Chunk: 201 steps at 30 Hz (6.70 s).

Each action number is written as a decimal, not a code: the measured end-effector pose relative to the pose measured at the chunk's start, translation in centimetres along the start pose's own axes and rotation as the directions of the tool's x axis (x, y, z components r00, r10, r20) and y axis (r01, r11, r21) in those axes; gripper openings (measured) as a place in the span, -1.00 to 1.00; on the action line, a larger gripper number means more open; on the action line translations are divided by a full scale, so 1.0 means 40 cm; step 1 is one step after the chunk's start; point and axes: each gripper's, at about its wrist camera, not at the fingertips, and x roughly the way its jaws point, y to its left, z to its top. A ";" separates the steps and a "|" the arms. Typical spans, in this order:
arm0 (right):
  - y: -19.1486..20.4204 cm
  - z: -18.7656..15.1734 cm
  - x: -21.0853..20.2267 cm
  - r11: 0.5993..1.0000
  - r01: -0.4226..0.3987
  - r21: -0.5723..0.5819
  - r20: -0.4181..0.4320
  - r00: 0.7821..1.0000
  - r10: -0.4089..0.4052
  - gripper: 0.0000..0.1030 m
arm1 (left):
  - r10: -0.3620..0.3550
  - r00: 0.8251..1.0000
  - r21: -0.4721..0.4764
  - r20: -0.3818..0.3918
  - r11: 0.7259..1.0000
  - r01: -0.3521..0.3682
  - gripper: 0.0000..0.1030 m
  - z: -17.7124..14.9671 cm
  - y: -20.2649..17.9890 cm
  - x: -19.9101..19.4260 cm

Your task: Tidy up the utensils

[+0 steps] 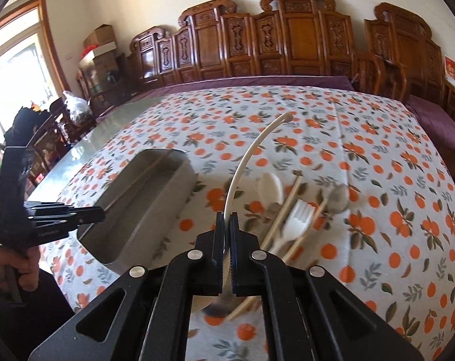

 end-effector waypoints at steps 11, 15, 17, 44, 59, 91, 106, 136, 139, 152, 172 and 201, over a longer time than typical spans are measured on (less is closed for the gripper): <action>0.109 0.025 0.047 0.998 -0.054 -0.039 -0.024 0.998 0.053 -0.92 | -0.005 1.000 -0.004 0.009 1.000 0.005 -0.91 -0.006 0.005 -0.019; 0.145 0.041 0.085 0.996 -0.078 -0.046 -0.040 0.996 0.076 -0.92 | 0.007 0.999 0.001 0.047 1.000 -0.007 -0.91 0.003 0.012 -0.044; 0.163 0.049 0.099 0.995 -0.088 -0.055 -0.046 0.995 0.085 -0.92 | 0.004 0.998 -0.007 0.064 1.000 -0.004 -0.91 0.007 0.020 -0.059; 0.190 0.072 0.109 0.983 -0.137 -0.121 -0.034 0.990 0.134 -0.86 | 0.031 0.988 0.007 0.151 0.999 -0.033 -0.68 0.026 0.019 -0.113; -0.087 -0.002 -0.019 0.996 0.094 0.000 0.006 0.996 -0.094 -0.76 | -0.042 0.986 0.115 0.160 0.993 0.024 0.15 0.024 -0.158 -0.085; -0.169 -0.113 0.109 0.968 0.169 0.187 -0.217 0.968 -0.128 -0.78 | -0.034 0.991 0.160 0.132 0.987 0.013 0.23 -0.005 -0.245 -0.046; -0.225 -0.101 0.011 0.964 0.121 0.236 -0.121 0.988 -0.094 -0.88 | -0.002 0.997 0.170 0.083 0.985 -0.013 0.23 0.006 -0.295 -0.011; -0.275 -0.083 0.006 0.964 0.037 0.262 -0.049 0.998 -0.025 -0.88 | -0.020 0.986 0.173 -0.168 0.984 0.050 -0.46 0.054 -0.388 0.260; -0.275 -0.083 0.007 0.965 0.035 0.262 -0.048 0.999 -0.023 -0.88 | 0.011 0.984 0.185 -0.179 0.982 0.023 -0.66 0.053 -0.391 0.271; -0.260 -0.085 0.011 0.969 0.028 0.245 -0.053 0.998 -0.015 -0.88 | 0.036 0.980 0.210 -0.195 0.978 0.005 -0.90 0.058 -0.392 0.282; -0.191 -0.078 -0.002 0.983 0.002 0.184 -0.041 0.999 0.005 -0.88 | 0.023 0.997 0.217 -0.080 0.976 -0.005 -0.91 0.070 -0.349 0.113; -0.028 -0.069 -0.006 0.994 -0.080 0.069 -0.045 0.996 0.083 -0.88 | 0.113 0.993 0.067 -0.038 0.992 -0.110 -0.90 0.071 -0.067 0.074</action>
